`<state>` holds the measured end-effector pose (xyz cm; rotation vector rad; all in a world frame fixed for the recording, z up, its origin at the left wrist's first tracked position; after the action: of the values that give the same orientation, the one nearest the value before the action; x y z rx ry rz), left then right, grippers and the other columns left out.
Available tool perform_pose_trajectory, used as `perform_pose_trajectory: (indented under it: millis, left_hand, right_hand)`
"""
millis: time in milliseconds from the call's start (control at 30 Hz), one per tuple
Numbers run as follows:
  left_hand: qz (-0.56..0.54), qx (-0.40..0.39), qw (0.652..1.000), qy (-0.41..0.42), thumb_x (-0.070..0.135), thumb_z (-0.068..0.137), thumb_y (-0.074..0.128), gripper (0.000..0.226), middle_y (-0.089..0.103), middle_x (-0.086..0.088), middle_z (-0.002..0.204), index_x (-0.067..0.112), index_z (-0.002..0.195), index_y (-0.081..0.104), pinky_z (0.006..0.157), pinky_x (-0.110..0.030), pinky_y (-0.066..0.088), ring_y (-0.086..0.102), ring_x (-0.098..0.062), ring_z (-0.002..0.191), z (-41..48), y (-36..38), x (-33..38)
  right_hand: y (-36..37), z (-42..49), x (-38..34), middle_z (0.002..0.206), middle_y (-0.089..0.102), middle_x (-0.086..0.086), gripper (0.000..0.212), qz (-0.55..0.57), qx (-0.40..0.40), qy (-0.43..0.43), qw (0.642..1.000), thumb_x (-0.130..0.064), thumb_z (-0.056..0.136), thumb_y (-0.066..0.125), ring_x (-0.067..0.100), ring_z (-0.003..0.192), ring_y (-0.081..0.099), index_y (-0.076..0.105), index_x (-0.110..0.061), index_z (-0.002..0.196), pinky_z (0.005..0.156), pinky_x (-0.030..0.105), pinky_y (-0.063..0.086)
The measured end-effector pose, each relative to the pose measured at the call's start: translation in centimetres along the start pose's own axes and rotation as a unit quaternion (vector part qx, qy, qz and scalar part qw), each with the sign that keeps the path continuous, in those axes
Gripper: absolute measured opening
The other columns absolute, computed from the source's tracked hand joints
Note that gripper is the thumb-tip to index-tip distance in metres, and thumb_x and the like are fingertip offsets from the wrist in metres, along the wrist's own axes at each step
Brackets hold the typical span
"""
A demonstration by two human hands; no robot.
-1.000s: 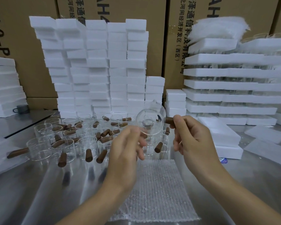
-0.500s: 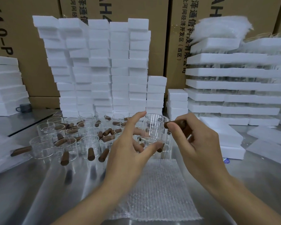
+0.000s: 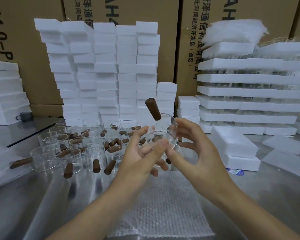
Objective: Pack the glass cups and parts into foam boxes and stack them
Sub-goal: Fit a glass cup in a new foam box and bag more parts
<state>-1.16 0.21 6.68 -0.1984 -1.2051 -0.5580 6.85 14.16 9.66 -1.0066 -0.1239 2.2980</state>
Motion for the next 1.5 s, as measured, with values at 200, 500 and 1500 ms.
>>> perform_pose_trajectory:
  millis: [200,500,1500]
  left_hand:
    - [0.056,0.022,0.998,0.035,0.057,0.076,0.089,0.078,0.075,0.021,0.123,0.055,0.141,0.047,0.071,-0.027,0.061,0.077,-0.010,0.105,0.3,-0.8,0.1]
    - [0.260,0.014,0.956,0.133,0.070,0.073,0.087,0.084,0.048,0.033,0.148,0.071,0.145,0.044,0.104,-0.030,0.048,0.045,0.014,0.135,0.5,-1.8,0.9]
    - [0.260,-0.019,0.959,0.111,0.032,0.073,0.100,0.070,0.068,0.031,0.127,0.061,0.125,0.063,0.074,-0.016,0.052,0.067,0.002,0.113,1.6,-2.5,0.9]
  right_hand:
    - [-1.1,0.5,-0.1,0.134,0.068,-0.017,0.069,-0.017,0.040,-0.019,0.999,-0.015,0.087,0.085,0.009,0.134,0.060,0.052,-0.030,0.146,0.108,0.037,0.050]
    - [-1.0,0.6,-0.5,0.138,0.064,-0.022,0.079,-0.092,-0.024,-0.048,0.994,-0.009,0.083,0.085,0.007,0.139,0.054,0.050,-0.033,0.150,0.112,0.022,0.038]
    - [-1.6,1.0,1.8,0.127,0.066,-0.030,0.047,-0.255,-0.114,0.047,0.959,-0.041,0.099,0.056,-0.003,0.121,0.059,0.055,-0.043,0.145,0.104,0.035,0.052]
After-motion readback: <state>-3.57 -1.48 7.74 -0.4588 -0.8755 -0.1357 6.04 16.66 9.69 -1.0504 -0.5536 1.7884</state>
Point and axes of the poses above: each hand's wrist, its own z-axis towards the middle knuckle, its own y-axis out of the palm, x = y × z, the point moved 6 cm from there along z, towards the middle knuckle
